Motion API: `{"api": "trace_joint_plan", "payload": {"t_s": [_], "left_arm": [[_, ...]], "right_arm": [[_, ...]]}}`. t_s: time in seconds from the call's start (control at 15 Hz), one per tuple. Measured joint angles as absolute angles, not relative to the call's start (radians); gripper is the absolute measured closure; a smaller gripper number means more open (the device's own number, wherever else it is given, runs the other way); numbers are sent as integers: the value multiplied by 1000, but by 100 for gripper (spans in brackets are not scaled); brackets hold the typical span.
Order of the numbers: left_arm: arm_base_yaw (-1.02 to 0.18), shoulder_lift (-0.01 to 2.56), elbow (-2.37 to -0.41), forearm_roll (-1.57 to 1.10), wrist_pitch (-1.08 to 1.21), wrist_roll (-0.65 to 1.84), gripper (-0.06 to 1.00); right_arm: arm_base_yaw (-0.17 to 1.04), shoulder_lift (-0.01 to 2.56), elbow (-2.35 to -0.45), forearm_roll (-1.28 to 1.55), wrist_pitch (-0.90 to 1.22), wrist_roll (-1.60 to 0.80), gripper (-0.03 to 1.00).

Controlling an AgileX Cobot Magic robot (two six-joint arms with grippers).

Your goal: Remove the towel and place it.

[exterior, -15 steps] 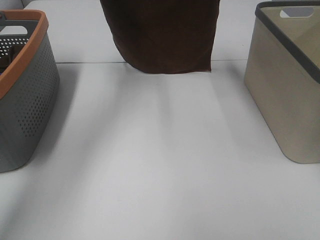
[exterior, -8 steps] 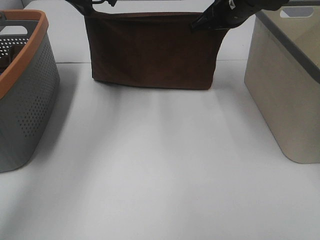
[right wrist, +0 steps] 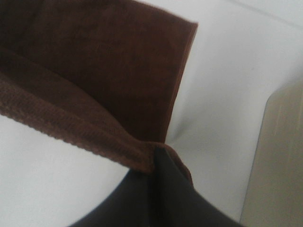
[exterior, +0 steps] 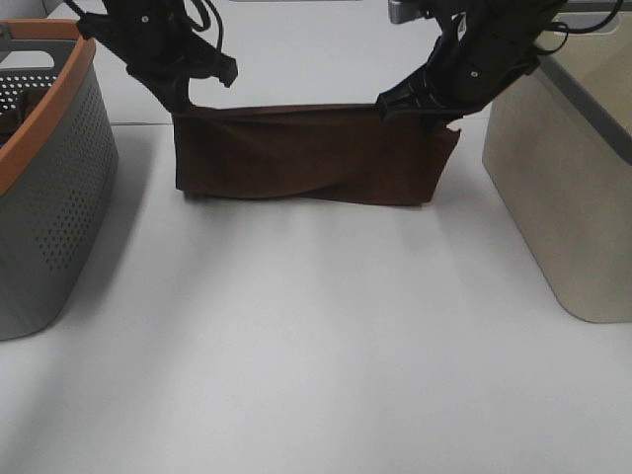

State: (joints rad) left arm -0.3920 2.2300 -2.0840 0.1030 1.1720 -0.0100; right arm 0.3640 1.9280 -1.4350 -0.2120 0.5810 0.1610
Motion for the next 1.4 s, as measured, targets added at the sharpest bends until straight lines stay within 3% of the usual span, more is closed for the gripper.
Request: {"api": "trace_joint_plan", "payload": {"t_s": [0.73,1.4], "left_arm": [[-471,2197,-1764,23,1171,-10,94],[-487,2096,-1566,-33,1168,-10,94]], "right_arm": [[355,1927,-1241,-64,728,95,97],[354,1927,-1233,69,896,-19,97]]}}
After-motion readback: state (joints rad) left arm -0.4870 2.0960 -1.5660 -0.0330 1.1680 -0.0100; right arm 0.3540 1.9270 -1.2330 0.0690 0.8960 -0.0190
